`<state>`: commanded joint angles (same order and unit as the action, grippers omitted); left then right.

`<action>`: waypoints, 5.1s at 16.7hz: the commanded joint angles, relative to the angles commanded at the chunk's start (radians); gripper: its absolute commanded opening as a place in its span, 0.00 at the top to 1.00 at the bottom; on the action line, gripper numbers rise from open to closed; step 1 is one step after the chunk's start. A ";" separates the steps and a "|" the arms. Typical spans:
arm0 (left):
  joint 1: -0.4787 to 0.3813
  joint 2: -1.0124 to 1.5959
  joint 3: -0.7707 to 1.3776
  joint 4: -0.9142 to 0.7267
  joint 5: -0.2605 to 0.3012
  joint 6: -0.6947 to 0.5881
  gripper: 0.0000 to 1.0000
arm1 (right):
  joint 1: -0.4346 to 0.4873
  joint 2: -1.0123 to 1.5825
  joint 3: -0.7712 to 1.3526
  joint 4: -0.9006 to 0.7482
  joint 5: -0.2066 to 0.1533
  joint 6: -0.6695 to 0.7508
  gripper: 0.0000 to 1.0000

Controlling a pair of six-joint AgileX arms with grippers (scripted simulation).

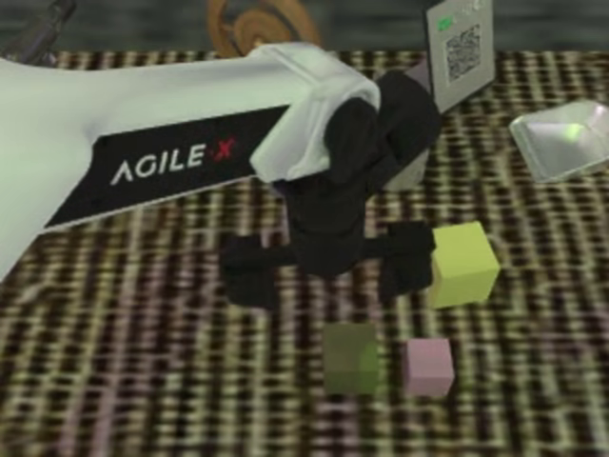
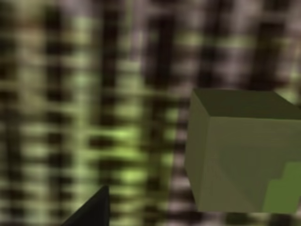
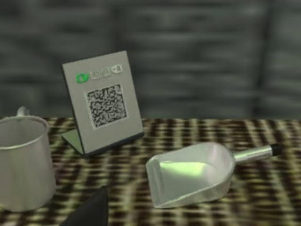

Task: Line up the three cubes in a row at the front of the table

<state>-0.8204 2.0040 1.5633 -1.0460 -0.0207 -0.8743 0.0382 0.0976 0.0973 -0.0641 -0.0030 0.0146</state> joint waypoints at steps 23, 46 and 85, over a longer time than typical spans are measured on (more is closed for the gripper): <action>0.812 -1.926 -1.511 0.996 0.014 0.809 0.00 | 0.373 1.962 1.516 -1.019 0.004 0.208 0.00; 0.840 -2.004 -1.563 1.046 0.021 0.874 0.00 | 0.391 2.163 1.415 -0.759 0.007 0.221 0.08; 0.840 -2.004 -1.563 1.046 0.021 0.874 0.00 | 0.487 2.114 1.650 -1.045 0.010 0.335 1.00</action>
<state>0.0200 0.0000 0.0000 0.0000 0.0000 0.0000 0.5250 2.2117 1.7469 -1.1094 0.0068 0.3497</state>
